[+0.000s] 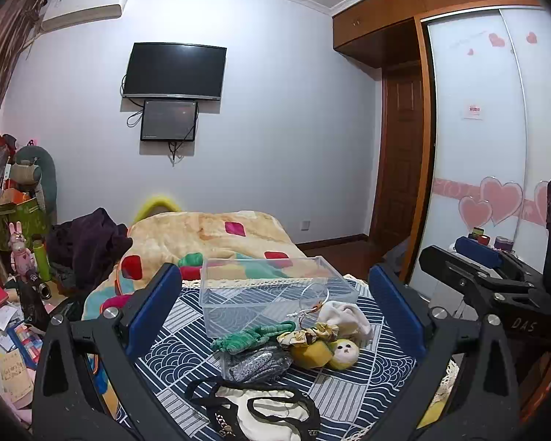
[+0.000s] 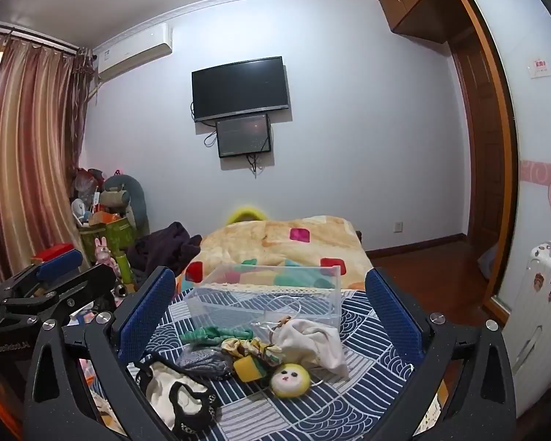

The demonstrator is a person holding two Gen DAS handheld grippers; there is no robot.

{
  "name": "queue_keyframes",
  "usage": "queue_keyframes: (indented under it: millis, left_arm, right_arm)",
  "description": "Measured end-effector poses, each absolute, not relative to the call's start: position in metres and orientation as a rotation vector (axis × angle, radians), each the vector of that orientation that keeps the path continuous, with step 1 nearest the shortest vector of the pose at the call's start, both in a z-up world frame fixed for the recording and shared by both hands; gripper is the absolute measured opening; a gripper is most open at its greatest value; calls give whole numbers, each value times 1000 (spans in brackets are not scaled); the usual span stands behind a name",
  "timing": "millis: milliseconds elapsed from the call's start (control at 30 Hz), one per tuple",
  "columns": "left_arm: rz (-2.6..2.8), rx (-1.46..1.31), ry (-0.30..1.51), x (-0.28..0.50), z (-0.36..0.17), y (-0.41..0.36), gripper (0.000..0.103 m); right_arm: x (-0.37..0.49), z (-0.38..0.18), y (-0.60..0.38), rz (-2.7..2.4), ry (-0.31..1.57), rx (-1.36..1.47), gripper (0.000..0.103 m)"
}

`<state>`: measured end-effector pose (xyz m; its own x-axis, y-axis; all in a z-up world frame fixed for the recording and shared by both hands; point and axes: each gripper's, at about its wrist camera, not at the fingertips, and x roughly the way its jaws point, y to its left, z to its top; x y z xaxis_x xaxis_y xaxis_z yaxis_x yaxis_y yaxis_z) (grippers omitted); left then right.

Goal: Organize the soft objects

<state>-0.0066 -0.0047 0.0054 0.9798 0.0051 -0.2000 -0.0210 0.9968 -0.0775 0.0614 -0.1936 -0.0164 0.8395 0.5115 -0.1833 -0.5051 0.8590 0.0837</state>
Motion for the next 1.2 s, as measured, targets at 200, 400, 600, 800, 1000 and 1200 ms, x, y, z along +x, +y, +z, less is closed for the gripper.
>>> queue_keyframes:
  millis: [200,400,600,800,1000,1200]
  left_arm:
    - [18,-79,199,-8,7,-5,103]
    - [17,-79,199,-8,7,-5,103]
    - [17,-81,200,-8,7,-5,103]
    - [15,-80,200,-8,7,-7,103]
    - [14,-82,201,-8,7,-7,103]
    - [13,-82,199,-8,9,-8,103]
  right_arm:
    - [62,-17,-194,539,203,35,103]
    - [62,-17,-194,538,202,35,103]
    - [62,-17,-194,539,203,36,103]
    - [62,-17,-194,538,203,35,103]
    - [62,-17,-194,539,201,36,103]
    - [61,-17,-194,540,201,36,103]
